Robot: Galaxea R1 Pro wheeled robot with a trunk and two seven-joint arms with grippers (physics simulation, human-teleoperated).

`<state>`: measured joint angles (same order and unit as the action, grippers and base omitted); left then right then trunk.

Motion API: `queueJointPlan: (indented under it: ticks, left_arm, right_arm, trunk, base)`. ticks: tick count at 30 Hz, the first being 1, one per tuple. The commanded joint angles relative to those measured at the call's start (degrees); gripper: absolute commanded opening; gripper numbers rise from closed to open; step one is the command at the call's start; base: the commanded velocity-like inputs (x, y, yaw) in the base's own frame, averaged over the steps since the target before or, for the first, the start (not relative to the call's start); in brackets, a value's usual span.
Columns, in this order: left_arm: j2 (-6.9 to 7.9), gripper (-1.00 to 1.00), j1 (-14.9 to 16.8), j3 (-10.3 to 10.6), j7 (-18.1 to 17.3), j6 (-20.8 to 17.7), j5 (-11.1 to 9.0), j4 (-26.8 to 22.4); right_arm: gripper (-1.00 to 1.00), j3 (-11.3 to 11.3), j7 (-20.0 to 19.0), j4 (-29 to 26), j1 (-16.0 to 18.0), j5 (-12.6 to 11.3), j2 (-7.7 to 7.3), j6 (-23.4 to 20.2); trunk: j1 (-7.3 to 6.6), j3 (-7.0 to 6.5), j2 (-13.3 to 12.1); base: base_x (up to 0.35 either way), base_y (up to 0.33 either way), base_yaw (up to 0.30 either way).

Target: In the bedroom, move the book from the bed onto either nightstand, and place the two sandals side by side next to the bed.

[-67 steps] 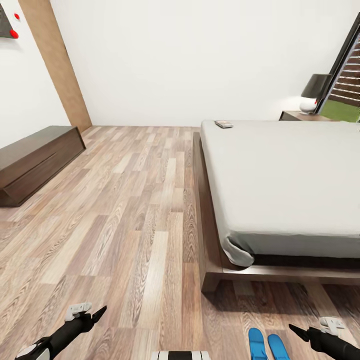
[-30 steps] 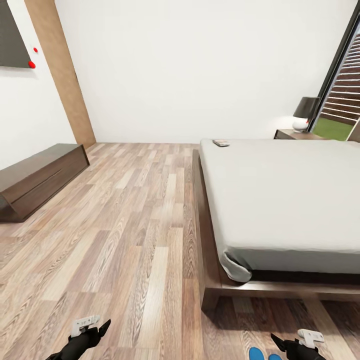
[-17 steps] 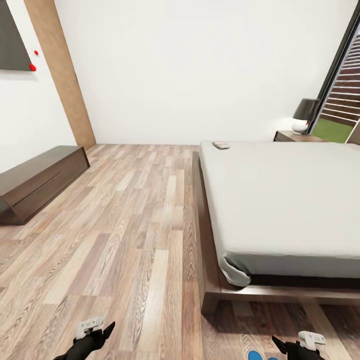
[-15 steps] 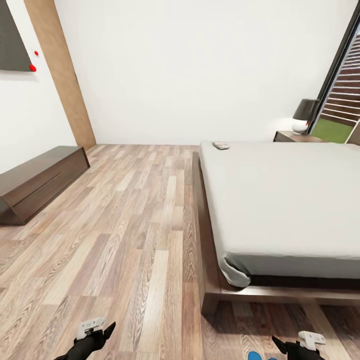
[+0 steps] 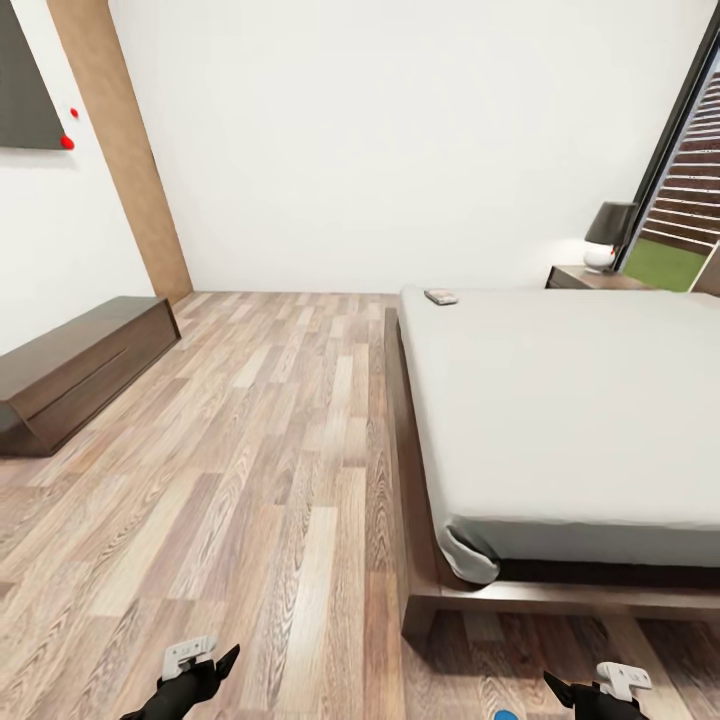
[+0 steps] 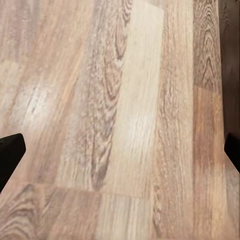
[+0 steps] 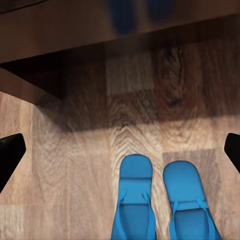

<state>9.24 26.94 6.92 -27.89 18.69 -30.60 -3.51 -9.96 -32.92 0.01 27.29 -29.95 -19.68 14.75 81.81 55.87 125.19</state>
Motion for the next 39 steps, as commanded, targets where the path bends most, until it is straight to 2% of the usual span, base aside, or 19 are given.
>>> queueJointPlan:
  ticks: [1, 39]
  left_arm:
    - [0.04, 1.0, 0.04, 0.49, -0.2, 0.3, -0.54, 0.08]
    - [-0.4, 1.0, 0.04, 0.55, -0.24, 0.47, -0.51, 1.22]
  right_arm:
    - [1.0, -0.5, -0.22, 0.08, 0.04, -0.53, -0.01, 0.19]
    - [1.0, -0.5, -0.22, 0.08, 0.04, -0.49, -0.01, 0.19]
  trunk:
    - [-0.24, -0.14, -0.4]
    - [-8.58, -6.96, -15.64]
  base:
    - [0.0, 0.0, 0.0]
    - [0.0, 0.0, 0.0]
